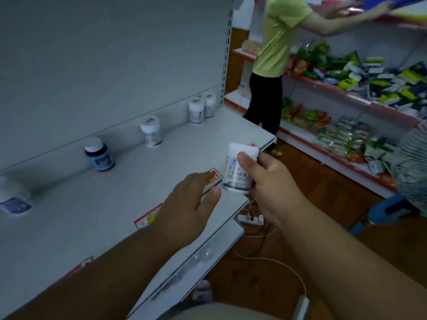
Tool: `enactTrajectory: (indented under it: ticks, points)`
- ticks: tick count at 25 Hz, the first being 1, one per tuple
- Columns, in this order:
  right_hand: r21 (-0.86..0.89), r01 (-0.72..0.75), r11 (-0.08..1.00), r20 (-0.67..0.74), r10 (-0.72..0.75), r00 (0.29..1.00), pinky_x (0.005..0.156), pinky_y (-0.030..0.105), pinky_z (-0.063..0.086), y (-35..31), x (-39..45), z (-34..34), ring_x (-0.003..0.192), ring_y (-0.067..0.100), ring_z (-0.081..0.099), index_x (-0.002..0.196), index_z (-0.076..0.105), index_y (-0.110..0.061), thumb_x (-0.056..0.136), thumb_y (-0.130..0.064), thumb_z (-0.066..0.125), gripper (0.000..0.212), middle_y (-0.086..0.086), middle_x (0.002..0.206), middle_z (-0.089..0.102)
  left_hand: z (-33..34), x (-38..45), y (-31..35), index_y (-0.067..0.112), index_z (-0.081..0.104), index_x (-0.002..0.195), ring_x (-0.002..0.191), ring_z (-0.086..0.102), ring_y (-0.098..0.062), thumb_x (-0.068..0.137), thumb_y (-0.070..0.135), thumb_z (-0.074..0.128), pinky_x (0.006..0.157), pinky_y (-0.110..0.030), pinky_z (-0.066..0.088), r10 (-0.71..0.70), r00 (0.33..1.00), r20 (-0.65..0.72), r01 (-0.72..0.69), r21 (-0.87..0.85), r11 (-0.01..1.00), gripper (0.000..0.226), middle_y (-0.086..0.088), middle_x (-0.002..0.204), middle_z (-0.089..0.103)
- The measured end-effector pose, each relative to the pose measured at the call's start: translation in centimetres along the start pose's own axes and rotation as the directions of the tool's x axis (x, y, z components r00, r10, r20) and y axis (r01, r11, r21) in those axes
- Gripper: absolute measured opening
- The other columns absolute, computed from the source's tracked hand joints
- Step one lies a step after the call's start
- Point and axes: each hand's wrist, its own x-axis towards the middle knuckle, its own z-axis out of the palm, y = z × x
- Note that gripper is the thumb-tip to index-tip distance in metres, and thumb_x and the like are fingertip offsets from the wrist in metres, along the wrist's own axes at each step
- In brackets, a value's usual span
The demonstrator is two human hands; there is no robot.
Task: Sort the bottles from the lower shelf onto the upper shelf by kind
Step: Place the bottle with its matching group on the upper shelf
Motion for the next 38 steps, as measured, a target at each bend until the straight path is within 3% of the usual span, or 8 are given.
enactTrajectory:
  ticks: [4, 7, 10, 13, 19, 24, 32, 38]
  points:
    - [-0.112, -0.039, 0.993, 0.013, 0.040, 0.999, 0.093, 0.050, 0.056, -2.0, 7.8, -1.3, 0.100, 0.025, 0.071, 0.113, 0.066, -0.009, 0.090, -0.023, 0.069, 0.027, 0.010, 0.109, 0.073, 0.6, 7.3, -1.2, 0.026, 0.042, 0.142, 0.123, 0.048, -0.014, 0.088, 0.072, 0.023, 0.103, -0.034, 0.039, -0.095, 0.994, 0.051, 0.090, 0.089, 0.992, 0.074, 0.003, 0.140, 0.048]
    - [-0.278, 0.031, 0.960, 0.099, -0.004, 0.995, 0.092, 0.042, 0.057, -2.5, 13.8, -2.4, 0.101, 0.017, 0.069, 0.117, 0.064, -0.016, 0.089, -0.026, 0.071, 0.030, 0.001, 0.111, 0.071, 1.6, 12.1, -2.9, 0.028, 0.032, 0.147, 0.134, 0.039, -0.018, 0.087, 0.075, 0.023, 0.111, -0.038, 0.032, -0.159, 0.985, 0.069, 0.133, 0.282, 0.950, 0.077, 0.002, 0.151, 0.037]
    - [-0.544, 0.135, 0.828, 0.204, -0.026, 0.979, 0.082, 0.024, 0.054, -2.9, 19.9, -2.5, 0.095, 0.006, 0.062, 0.113, 0.057, -0.027, 0.084, -0.030, 0.077, 0.035, -0.015, 0.103, 0.063, 3.4, 16.4, -5.5, 0.022, 0.018, 0.153, 0.146, 0.022, -0.026, 0.086, 0.077, 0.025, 0.118, -0.043, 0.020, -0.333, 0.939, 0.082, 0.241, 0.536, 0.809, 0.087, -0.007, 0.161, 0.018]
    - [-0.693, 0.245, 0.678, 0.368, 0.041, 0.929, 0.070, 0.016, 0.044, -2.9, 25.6, -1.7, 0.090, 0.002, 0.056, 0.117, 0.051, -0.030, 0.083, -0.029, 0.078, 0.042, -0.019, 0.101, 0.057, 5.6, 20.2, -7.7, 0.019, 0.009, 0.154, 0.149, 0.008, -0.030, 0.086, 0.077, 0.029, 0.120, -0.048, 0.012, -0.466, 0.885, -0.006, 0.358, 0.650, 0.670, 0.092, -0.013, 0.163, 0.005]
    - [-0.714, 0.520, 0.468, 0.638, 0.131, 0.759, 0.088, 0.031, 0.047, -0.8, 33.7, 0.0, 0.106, 0.015, 0.059, 0.126, 0.050, -0.026, 0.086, -0.029, 0.074, 0.047, -0.007, 0.114, 0.061, 8.1, 24.8, -9.9, 0.020, 0.009, 0.154, 0.149, -0.001, -0.034, 0.087, 0.075, 0.025, 0.119, -0.052, 0.005, -0.627, 0.737, -0.254, 0.617, 0.632, 0.469, 0.088, -0.020, 0.161, 0.002]
    - [-0.632, 0.618, 0.468, 0.722, 0.065, 0.689, 0.093, 0.036, 0.049, 0.4, 35.3, 0.5, 0.110, 0.016, 0.059, 0.128, 0.047, -0.026, 0.086, -0.025, 0.073, 0.050, -0.007, 0.118, 0.059, 9.0, 26.1, -10.0, 0.022, 0.006, 0.154, 0.149, -0.003, -0.037, 0.088, 0.074, 0.021, 0.117, -0.056, 0.002, -0.646, 0.700, -0.304, 0.666, 0.604, 0.438, 0.085, -0.022, 0.161, 0.001]
    - [-0.629, 0.674, 0.387, 0.730, -0.003, 0.684, 0.101, 0.036, 0.045, 1.7, 35.3, 0.3, 0.126, 0.025, 0.052, 0.141, 0.038, -0.019, 0.089, -0.020, 0.070, 0.061, 0.006, 0.141, 0.050, 9.0, 26.0, -10.0, 0.022, 0.001, 0.155, 0.149, -0.008, -0.035, 0.089, 0.073, 0.018, 0.118, -0.056, 0.000, -0.661, 0.695, -0.283, 0.659, 0.619, 0.427, 0.085, -0.021, 0.161, -0.004]
    - [-0.651, 0.678, 0.341, 0.647, -0.218, 0.731, 0.102, 0.030, 0.043, 1.7, 31.3, -0.3, 0.127, 0.023, 0.047, 0.146, 0.031, -0.018, 0.084, -0.029, 0.076, 0.077, 0.008, 0.142, 0.042, 7.0, 23.5, -8.4, 0.024, -0.003, 0.155, 0.150, 0.002, -0.031, 0.090, 0.069, 0.033, 0.120, -0.048, 0.008, -0.610, 0.766, -0.202, 0.601, 0.560, 0.570, 0.087, -0.016, 0.163, 0.000]
